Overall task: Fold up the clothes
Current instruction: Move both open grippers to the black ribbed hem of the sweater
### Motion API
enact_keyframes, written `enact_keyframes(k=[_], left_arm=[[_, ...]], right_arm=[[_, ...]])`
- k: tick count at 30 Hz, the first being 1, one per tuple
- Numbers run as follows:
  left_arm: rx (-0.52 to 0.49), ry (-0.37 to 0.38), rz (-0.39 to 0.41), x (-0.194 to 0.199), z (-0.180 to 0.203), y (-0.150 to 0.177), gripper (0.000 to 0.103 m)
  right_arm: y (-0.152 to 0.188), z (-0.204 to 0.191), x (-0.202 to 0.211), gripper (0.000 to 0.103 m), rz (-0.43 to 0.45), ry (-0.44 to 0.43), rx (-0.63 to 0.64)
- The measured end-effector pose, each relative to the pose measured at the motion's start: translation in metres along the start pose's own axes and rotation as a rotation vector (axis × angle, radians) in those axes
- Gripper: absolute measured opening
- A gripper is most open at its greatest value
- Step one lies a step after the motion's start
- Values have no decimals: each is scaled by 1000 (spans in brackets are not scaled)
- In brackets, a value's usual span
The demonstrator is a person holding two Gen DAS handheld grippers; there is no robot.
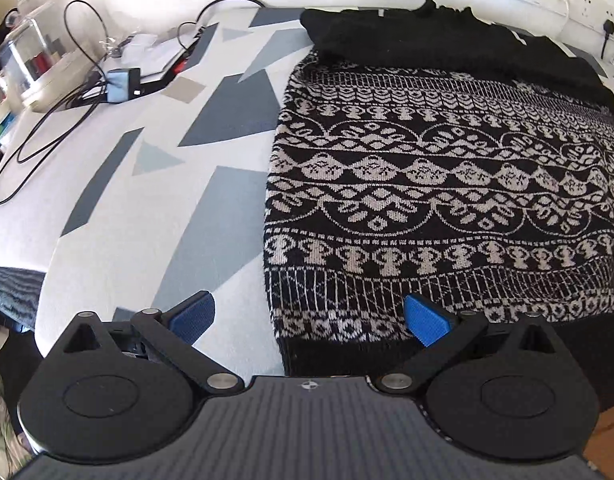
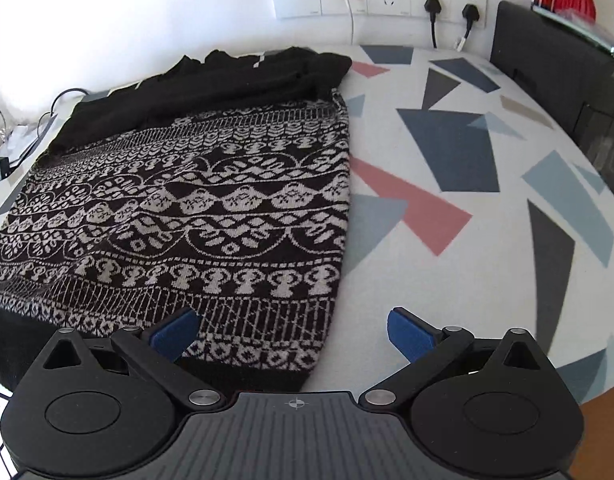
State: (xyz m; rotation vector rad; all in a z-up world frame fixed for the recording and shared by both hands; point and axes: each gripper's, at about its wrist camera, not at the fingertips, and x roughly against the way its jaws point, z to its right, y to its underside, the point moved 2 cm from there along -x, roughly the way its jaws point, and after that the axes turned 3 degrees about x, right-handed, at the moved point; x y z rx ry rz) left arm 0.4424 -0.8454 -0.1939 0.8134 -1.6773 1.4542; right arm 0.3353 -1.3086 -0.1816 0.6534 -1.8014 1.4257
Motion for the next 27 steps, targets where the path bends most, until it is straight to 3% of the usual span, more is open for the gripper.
enact_keyframes(k=[6,10,16,27], left_arm=[[74,61,-24,-14,-4,-5,103],[76,78,-11,-17,-3,-5,103],[54,94,28,-15,-5,2,103],[81,71,-9,-13,-5,3,103]], right_arm=[[-7,-11,-16,102,-65,-4,3],[-9,-22,-25,102,-73,60,55],[-10,-26,-29,102,-49,82,40],[-1,-23,-26,102,33,84,39]])
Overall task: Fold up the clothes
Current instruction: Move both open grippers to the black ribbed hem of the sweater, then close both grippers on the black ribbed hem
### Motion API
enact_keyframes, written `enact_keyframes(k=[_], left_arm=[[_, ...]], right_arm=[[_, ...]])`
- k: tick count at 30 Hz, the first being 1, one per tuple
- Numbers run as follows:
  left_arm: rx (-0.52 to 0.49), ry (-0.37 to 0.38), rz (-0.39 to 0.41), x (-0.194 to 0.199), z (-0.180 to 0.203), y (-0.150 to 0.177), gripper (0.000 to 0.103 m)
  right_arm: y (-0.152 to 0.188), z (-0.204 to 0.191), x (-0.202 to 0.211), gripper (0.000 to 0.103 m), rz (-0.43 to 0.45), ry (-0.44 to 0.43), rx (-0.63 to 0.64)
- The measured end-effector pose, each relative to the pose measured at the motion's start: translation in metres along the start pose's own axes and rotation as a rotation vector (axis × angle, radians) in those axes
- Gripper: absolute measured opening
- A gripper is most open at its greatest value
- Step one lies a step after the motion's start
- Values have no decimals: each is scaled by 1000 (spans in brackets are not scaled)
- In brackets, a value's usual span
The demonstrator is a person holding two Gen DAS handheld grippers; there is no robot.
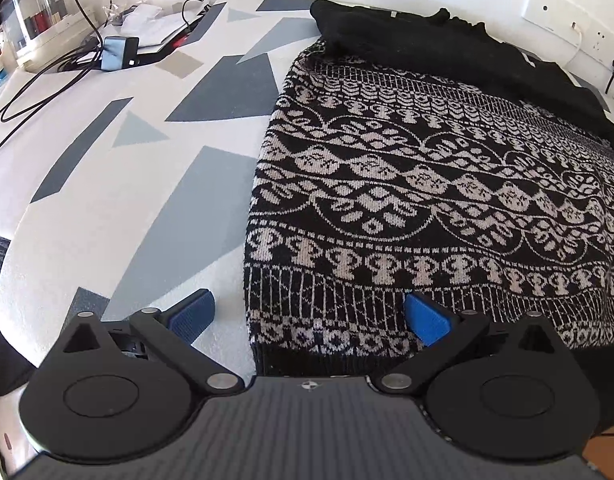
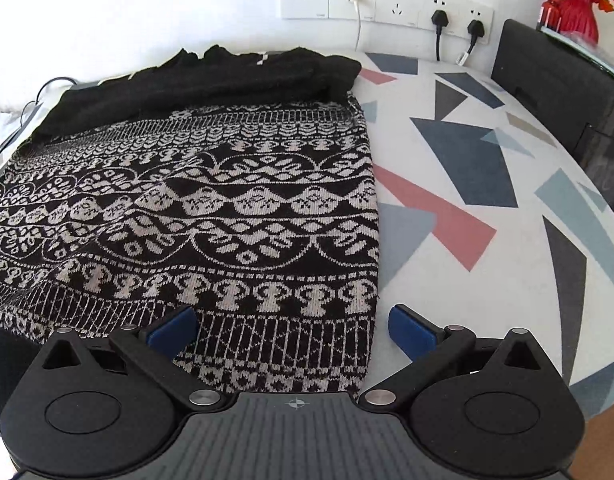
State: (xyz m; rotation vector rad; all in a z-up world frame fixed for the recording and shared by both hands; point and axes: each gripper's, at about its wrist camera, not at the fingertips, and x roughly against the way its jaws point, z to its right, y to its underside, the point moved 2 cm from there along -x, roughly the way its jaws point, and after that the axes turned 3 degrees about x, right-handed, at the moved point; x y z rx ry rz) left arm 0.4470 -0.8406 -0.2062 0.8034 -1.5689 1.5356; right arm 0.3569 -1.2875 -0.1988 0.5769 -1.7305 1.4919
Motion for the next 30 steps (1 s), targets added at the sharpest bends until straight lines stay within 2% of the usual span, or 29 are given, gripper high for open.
enact_keyframes(k=[7,12,16,18,19,21,23,24,25,26,27,30], left_arm=[[-102,65,-48,4,-11,4,103],[-116,79,-54,6,-16,9,103],[-113,79,-61,5,-14,6,102],[-118,76,-52,5,-12,6,102],[-130,85,-41,6,-10,5,99],[-159,106,-18,9,-6,3,81],[-186,131,-16,13,3,1,48],[-190,146,-21,14,8,-1,39],[-185,161,-27,14,11,-3,22],[-178,176,-34,14,15,-4,14],[-169,170,-33,15,17,-4,14],[-163,142,-11,19,20,1,12]], right_arm=[[4,14,11,102,-26,-24,-46],[14,26,21,85,-22,-4,-49],[16,20,26,72,-22,-45,-33],[15,12,27,59,-13,-68,-7],[14,8,26,59,-11,-73,3],[10,2,24,50,-4,-70,20],[6,-3,22,39,4,-76,27],[3,-3,20,31,5,-90,25],[0,-4,18,27,7,-103,23],[-2,-4,16,17,8,-117,21],[-5,-3,14,14,4,-135,4],[-11,4,11,11,-12,-181,-56]])
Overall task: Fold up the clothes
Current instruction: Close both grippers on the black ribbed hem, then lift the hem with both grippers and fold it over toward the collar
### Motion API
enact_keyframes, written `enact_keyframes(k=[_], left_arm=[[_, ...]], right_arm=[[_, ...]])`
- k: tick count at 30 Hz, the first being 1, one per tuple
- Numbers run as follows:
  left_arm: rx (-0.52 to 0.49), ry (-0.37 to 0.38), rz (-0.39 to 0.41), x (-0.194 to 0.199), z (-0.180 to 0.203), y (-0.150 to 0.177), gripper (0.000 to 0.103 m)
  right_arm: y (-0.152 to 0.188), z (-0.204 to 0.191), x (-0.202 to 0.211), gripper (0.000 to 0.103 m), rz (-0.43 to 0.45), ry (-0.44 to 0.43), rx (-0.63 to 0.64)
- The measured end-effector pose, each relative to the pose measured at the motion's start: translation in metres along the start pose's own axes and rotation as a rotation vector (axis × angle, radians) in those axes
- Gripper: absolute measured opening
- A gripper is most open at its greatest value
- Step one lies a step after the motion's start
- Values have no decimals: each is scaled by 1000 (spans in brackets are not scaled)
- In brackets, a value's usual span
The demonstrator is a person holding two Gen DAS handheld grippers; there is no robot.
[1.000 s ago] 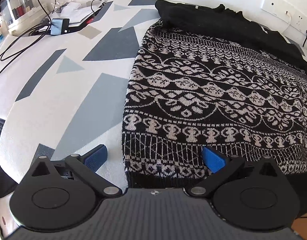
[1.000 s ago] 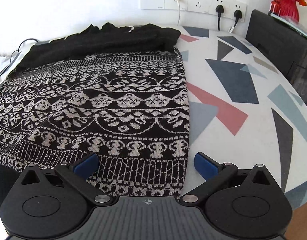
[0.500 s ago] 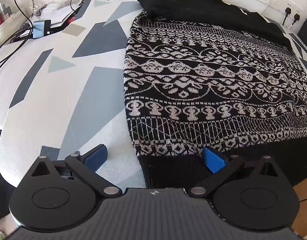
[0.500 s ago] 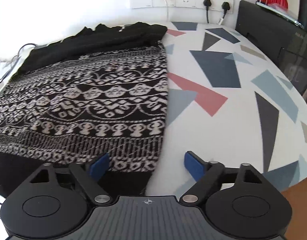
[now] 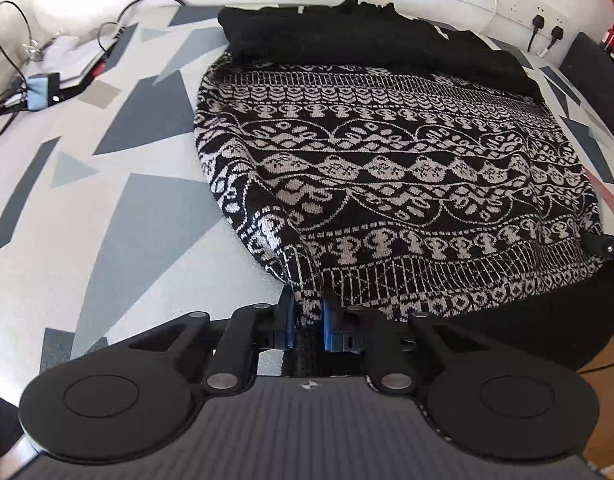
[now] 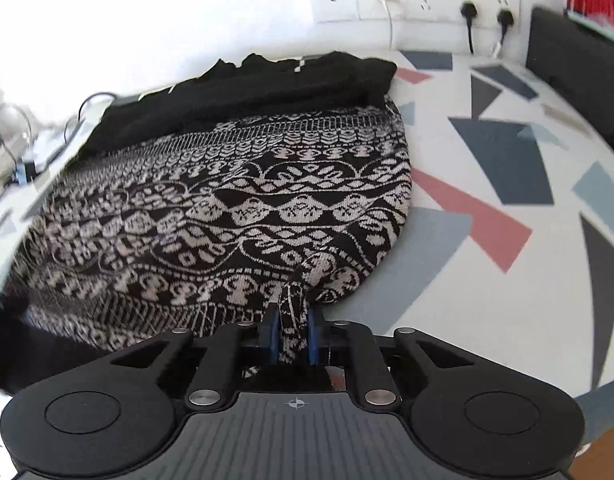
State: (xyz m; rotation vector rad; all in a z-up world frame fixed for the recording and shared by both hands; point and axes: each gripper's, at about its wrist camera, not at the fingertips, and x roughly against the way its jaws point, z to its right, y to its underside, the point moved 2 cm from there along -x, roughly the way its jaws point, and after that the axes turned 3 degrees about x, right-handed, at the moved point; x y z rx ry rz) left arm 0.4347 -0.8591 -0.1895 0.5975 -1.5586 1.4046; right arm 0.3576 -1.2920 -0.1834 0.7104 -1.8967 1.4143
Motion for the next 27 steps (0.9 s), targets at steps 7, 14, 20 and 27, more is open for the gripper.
enact_keyframes(k=[7,14,20,27], left_arm=[[58,45,15,37,5,28,12],[73,63,17,83,31,65,12],[61,53,92,111,45,51,12],[50,23,264,144,66,8,12]], right_arm=[[9,19,40,11,66,-50,-31],[37,36,91,11,46,-136,-1],[45,55,114,11,71,-201,-25],[7,56,137,11,204,-249,12]])
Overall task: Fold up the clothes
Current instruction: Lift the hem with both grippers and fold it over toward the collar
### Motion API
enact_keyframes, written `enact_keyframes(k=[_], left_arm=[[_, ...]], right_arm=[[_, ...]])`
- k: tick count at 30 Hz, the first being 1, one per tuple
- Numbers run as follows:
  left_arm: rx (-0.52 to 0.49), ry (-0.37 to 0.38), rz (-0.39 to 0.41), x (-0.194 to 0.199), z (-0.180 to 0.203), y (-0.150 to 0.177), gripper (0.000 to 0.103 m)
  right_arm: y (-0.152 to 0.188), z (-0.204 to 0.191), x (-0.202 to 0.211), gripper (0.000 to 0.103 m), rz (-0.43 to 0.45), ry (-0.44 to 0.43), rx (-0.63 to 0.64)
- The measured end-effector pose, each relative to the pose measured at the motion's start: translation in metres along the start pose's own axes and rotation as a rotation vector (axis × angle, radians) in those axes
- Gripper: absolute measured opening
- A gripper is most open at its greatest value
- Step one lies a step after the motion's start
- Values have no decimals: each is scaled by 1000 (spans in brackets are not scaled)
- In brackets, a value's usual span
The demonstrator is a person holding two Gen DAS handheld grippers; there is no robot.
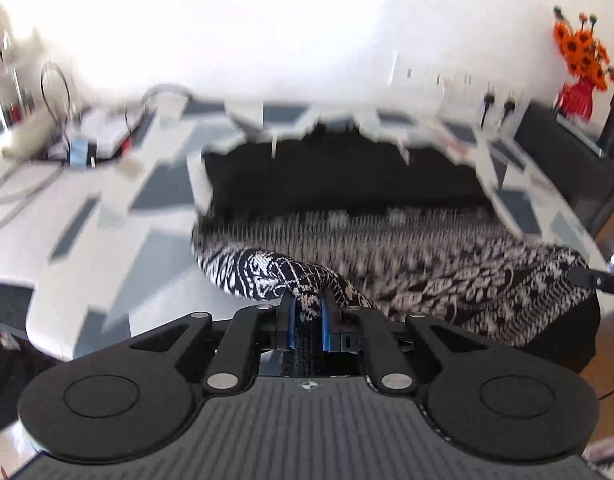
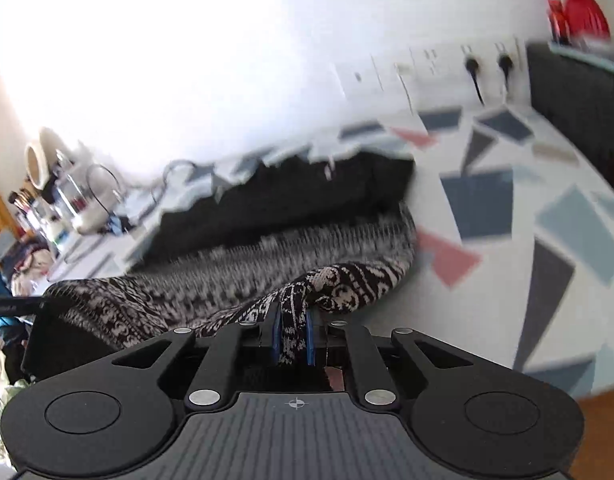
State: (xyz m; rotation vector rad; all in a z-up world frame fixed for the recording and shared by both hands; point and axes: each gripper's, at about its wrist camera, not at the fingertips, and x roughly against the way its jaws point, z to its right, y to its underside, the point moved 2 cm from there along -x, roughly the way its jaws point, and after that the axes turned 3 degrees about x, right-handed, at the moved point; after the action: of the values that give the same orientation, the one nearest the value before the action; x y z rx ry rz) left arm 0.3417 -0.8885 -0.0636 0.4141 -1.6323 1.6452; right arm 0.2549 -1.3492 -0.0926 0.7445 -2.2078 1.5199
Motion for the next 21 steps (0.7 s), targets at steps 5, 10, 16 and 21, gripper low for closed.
enact_keyframes(k=[5,10,16,21], left_arm=[[66,-12,46,-2,2,-27,12],[124,-5,76,-11,-3,-47,12],[138,-1,80,-39,-12,-70,12],[150,6,110,-72,-26,-101,12]], right_arm=[[-33,10,8,11,70,-25,-71],[-63,10,0,11,73,-28,-63],[-93,9,-28,11,47,-5,-35],[-114,9,-63,11,15,38,-41]])
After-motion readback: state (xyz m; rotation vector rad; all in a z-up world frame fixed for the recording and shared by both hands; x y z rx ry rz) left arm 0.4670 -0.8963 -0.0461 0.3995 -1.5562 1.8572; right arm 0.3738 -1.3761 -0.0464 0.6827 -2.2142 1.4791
